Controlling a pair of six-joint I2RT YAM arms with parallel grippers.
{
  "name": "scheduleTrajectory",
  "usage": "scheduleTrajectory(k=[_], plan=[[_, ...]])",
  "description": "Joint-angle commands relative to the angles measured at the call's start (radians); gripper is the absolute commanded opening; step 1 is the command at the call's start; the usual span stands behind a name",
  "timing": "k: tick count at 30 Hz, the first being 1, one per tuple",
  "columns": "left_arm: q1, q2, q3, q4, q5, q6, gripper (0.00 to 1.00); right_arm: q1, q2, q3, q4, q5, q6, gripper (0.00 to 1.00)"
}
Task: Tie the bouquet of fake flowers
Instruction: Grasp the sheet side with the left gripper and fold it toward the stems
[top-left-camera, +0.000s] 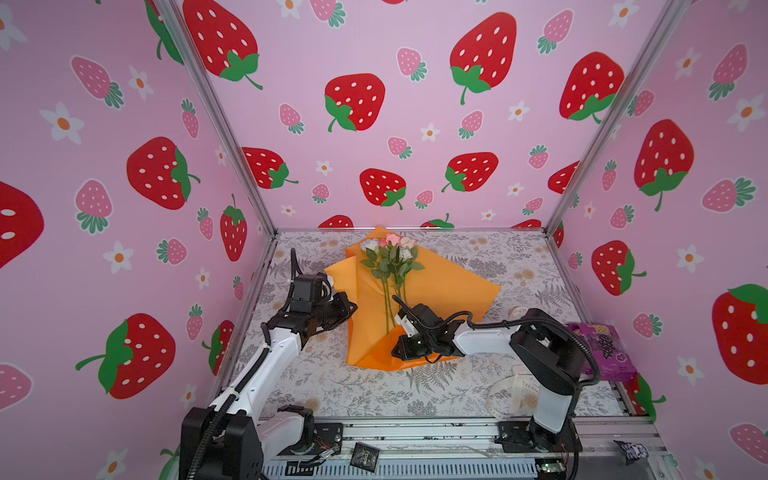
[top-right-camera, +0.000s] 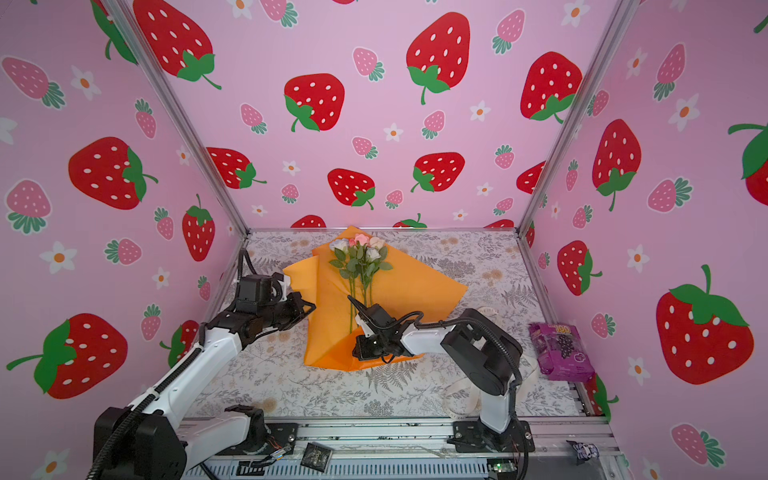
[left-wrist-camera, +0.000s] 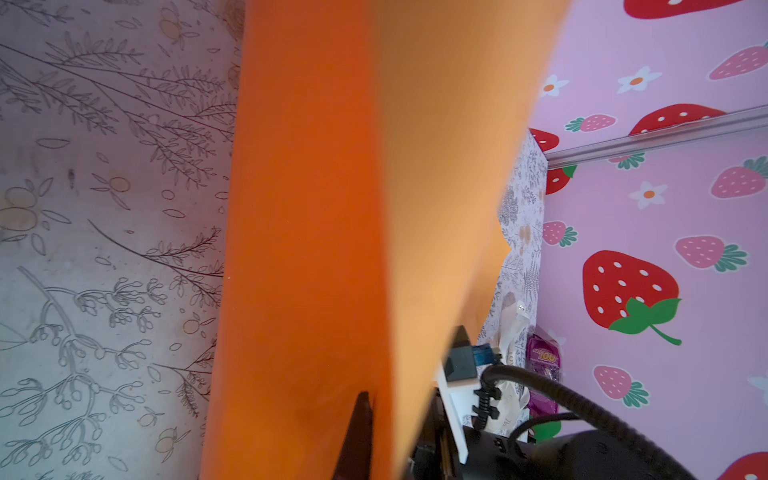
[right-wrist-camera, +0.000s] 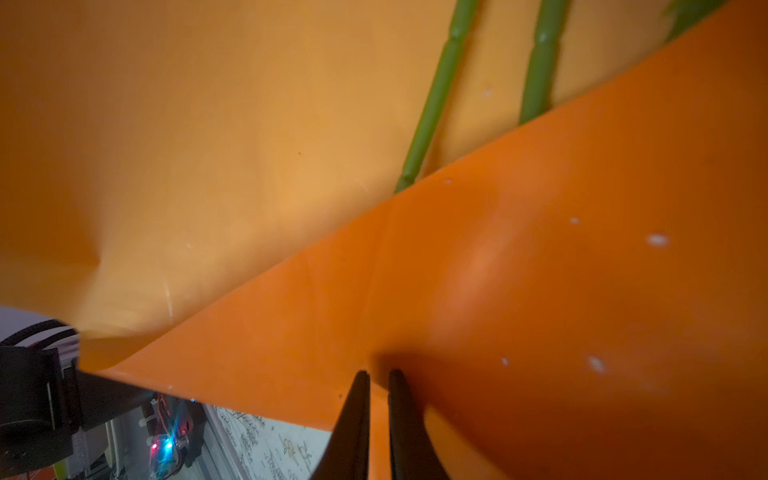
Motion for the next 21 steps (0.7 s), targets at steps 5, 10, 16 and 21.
scheduleTrajectory(k=[5,10,16,21], plan=[[-0.103,0.039,0.122,0.038,0.054,-0.055,0.0,0.004,0.031,-0.001,-0.086,0.053,-0.013,0.13],[-0.185,0.093,0.164,0.105,0.065,-0.099,0.0,0.001,0.022,-0.029,-0.038,0.037,0.003,0.12],[-0.264,0.188,0.238,0.116,0.027,-0.148,0.0,-0.009,0.011,-0.072,0.015,0.03,0.028,0.12],[-0.264,0.226,0.188,0.297,0.061,-0.276,0.0,-0.028,0.0,-0.124,0.092,-0.007,0.052,0.12]])
